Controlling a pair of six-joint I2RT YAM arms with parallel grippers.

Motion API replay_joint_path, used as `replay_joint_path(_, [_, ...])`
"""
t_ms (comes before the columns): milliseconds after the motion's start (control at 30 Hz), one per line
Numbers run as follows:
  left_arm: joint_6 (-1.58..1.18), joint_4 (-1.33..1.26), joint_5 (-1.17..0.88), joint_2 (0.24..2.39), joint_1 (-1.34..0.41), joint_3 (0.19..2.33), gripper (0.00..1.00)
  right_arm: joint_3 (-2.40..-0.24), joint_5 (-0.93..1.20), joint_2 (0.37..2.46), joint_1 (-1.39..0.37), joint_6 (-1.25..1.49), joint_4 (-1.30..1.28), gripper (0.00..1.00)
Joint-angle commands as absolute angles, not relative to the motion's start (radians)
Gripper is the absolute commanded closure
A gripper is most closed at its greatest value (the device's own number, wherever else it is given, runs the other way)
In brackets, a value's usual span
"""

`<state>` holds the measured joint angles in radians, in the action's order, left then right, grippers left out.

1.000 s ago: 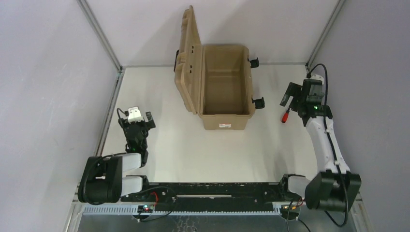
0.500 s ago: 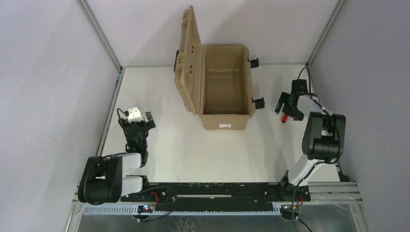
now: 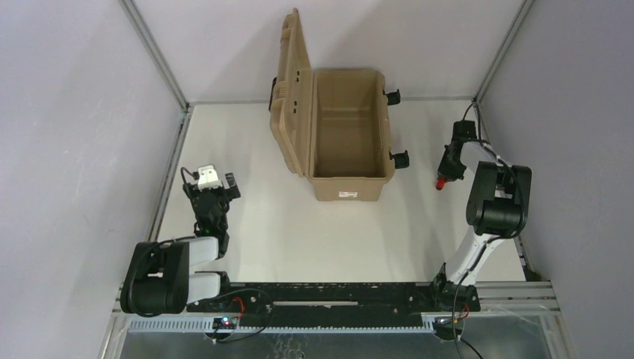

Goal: Put the screwdriver in the bin

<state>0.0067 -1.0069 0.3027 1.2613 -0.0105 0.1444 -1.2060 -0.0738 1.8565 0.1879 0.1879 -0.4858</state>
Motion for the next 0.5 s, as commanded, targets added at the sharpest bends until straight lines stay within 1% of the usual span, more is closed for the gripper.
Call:
replay_joint_path(0, [0.006, -1.066, 0.302, 1.262, -0.003, 0.192, 0.0, -1.301, -0.078, 1.694, 0.185, 0.151, -0.558, 0.96])
replay_joint_path(67, [0.006, -1.066, 0.301, 1.262, -0.003, 0.191, 0.0, -1.348, -0.072, 1.641, 0.179, 0.126, -0.601, 0.98])
replay_joint_path(167, [0.006, -1.066, 0.301, 1.262, -0.003, 0.191, 0.0, -1.428, -0.019, 1.587, 0.167, 0.087, -0.68, 0.98])
replay_joint_path(267, [0.006, -1.066, 0.302, 1.262, -0.003, 0.19, 0.0, -1.521, -0.014, 1.554, 0.13, 0.07, -0.763, 0.98])
replay_joint_path(367, [0.006, -1.066, 0.302, 1.262, -0.003, 0.191, 0.0, -1.664, -0.03, 1.551, 0.052, 0.073, -0.855, 0.98])
replay_joint_path(467, [0.006, -1.066, 0.301, 1.262, -0.003, 0.191, 0.0, -1.789, -0.076, 1.577, -0.054, 0.136, -0.915, 0.97])
